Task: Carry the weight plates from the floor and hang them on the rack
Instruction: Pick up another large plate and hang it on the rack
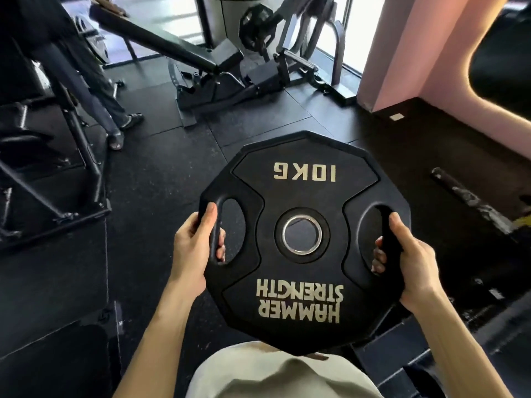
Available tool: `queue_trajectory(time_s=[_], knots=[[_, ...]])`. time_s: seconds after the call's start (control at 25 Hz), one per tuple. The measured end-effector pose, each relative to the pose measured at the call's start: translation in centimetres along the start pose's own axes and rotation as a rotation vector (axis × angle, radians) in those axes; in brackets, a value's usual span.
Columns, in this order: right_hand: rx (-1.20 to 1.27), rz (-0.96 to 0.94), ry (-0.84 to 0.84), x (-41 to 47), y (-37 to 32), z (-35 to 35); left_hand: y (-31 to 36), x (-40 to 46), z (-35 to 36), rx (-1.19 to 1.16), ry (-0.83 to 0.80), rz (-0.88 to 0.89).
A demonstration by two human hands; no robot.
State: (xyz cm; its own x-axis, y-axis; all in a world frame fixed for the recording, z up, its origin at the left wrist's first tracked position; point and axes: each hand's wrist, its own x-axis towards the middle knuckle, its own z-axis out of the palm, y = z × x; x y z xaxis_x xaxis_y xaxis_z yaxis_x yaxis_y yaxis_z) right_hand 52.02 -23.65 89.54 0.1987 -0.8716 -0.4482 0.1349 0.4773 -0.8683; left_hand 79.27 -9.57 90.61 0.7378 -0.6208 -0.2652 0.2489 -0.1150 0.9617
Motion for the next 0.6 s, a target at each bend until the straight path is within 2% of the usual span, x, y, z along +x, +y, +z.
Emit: queue_trajectory(time_s=[0.4, 0.6], knots=[[0.169, -0.067, 0.149, 24.1, -8.1, 13.7, 8.4, 32.9, 11.0, 0.093, -0.213, 0.048], [0.232, -0.114, 0.276, 34.4, -14.1, 15.8, 12.3, 45.4, 20.5, 0.132, -0.359, 0.05]])
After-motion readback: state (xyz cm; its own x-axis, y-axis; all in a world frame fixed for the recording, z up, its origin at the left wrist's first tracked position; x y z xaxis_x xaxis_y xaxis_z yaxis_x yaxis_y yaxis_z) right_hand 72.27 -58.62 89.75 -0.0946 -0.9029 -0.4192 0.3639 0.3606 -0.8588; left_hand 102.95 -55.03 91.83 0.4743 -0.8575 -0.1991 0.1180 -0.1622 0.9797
